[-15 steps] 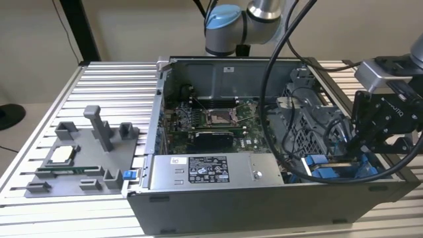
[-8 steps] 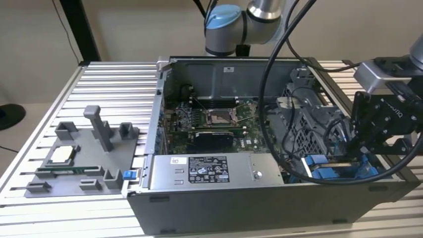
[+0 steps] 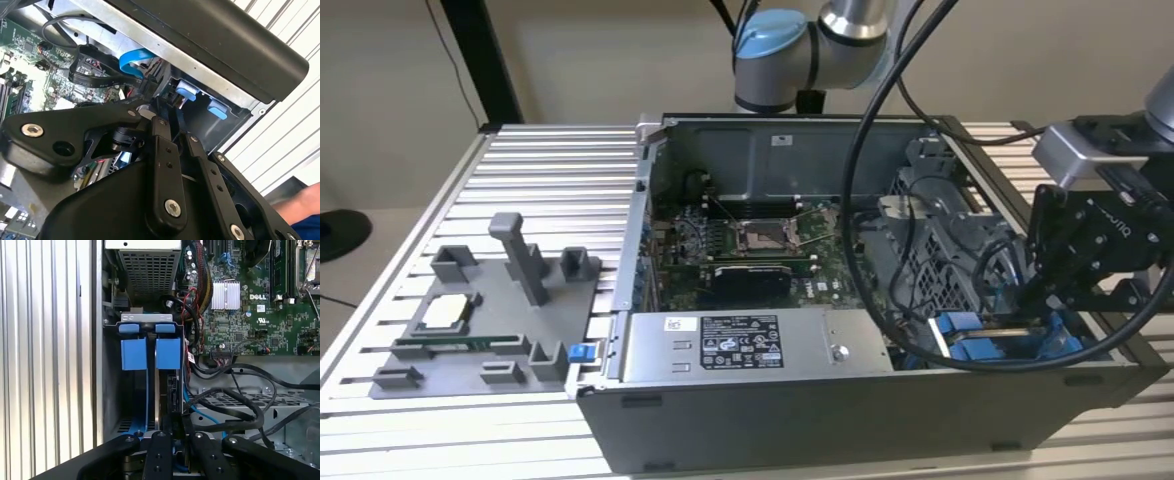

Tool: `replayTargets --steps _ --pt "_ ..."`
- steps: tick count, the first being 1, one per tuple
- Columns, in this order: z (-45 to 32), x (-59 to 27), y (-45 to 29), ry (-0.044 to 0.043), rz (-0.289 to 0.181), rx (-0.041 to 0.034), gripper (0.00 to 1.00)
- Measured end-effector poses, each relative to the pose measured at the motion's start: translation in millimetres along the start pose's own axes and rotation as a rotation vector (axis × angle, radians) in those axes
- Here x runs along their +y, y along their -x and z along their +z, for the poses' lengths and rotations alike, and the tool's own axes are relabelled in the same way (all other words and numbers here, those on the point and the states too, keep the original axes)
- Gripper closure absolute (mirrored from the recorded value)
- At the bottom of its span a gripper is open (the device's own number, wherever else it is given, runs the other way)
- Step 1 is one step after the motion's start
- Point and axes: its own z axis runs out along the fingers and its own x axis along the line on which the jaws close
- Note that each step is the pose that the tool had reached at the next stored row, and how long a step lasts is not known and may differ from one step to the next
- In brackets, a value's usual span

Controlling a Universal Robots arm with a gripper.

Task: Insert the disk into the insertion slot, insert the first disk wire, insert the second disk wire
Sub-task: 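Insert the first disk wire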

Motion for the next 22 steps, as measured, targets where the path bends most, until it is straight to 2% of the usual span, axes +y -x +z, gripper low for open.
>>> replayTargets --steps 6,8,12,17,22 --pt "2.0 -0.1 0.0 0.0 0.0 0.0008 1.0" --pt "4.7 -0.4 -0.1 0.0001 0.0 -0.0016 1.0" --pt "5.1 -0.4 0.0 0.0 0.0 0.0004 1.0" --pt "11.9 -0.9 -0.3 0.0 0.0 0.0 1.0" --pt "12.5 -0.8 -0.4 0.0006 0.0 -0.0003 1.0"
